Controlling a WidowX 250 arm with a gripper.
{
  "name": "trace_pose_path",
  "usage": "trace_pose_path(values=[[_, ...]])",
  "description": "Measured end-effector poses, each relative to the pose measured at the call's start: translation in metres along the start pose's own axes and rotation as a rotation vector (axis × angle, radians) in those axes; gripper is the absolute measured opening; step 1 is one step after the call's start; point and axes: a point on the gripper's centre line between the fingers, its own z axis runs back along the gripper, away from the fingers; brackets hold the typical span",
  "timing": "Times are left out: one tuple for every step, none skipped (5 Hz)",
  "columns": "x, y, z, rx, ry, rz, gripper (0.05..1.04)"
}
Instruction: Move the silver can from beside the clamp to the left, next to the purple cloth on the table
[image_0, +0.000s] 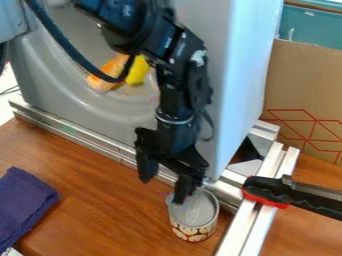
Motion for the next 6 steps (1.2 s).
trace_pose_path(values=[[0.002,-0.019,-0.011,0.004,0.035,-0.003,0.999],[0.01,-0.031,-0.019,-0.006,0.028,-0.02,0.999],[0.016,-0.033,-0.022,-0.012,-0.002,-0.008,0.999],[0.022,-0.03,-0.026,0.0,-0.063,0.055,0.999],[0.016,-0.024,-0.028,0.005,-0.083,0.096,0.999],[0.012,-0.014,-0.034,0.011,-0.087,0.118,1.0]])
